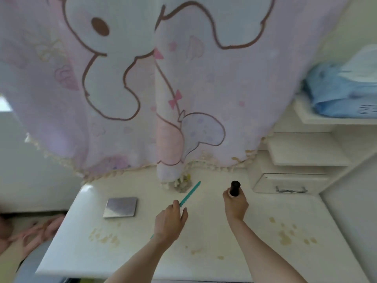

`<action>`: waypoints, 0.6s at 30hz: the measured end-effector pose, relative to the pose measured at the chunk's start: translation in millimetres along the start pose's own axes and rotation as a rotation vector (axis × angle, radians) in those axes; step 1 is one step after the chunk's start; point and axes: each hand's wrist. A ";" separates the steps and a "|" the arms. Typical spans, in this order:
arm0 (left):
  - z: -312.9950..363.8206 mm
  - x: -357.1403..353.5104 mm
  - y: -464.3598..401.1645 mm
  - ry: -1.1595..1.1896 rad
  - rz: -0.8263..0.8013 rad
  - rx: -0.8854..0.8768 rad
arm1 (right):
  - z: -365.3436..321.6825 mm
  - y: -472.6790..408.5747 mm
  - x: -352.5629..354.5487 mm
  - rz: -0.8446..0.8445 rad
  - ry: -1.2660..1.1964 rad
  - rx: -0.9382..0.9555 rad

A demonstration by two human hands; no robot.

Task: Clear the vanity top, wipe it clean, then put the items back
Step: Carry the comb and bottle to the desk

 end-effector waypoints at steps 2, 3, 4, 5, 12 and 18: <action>21.1 11.6 -11.4 0.034 0.026 -0.046 | -7.7 -0.4 18.7 0.081 -0.022 -0.022; 32.7 17.1 -17.5 0.059 0.035 -0.069 | -12.4 -0.5 29.1 0.124 -0.034 -0.020; 45.4 22.9 -23.3 0.077 0.043 -0.103 | -17.0 -0.8 39.7 0.167 -0.050 -0.014; 59.2 28.6 -28.3 0.081 0.048 -0.152 | -21.9 -0.7 51.2 0.212 -0.066 -0.007; 156.8 62.9 -15.9 0.140 0.041 -0.589 | -41.5 39.7 152.6 0.700 -0.135 0.010; 219.7 71.7 83.0 0.291 -0.087 -0.929 | -28.1 154.5 251.9 1.096 -0.195 -0.062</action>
Point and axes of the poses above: each hand's wrist, its own y-axis away from the middle knuckle, its own x-axis out of the back of the hand, z = x × y, and after that the axes turned 1 degree about y, right-handed
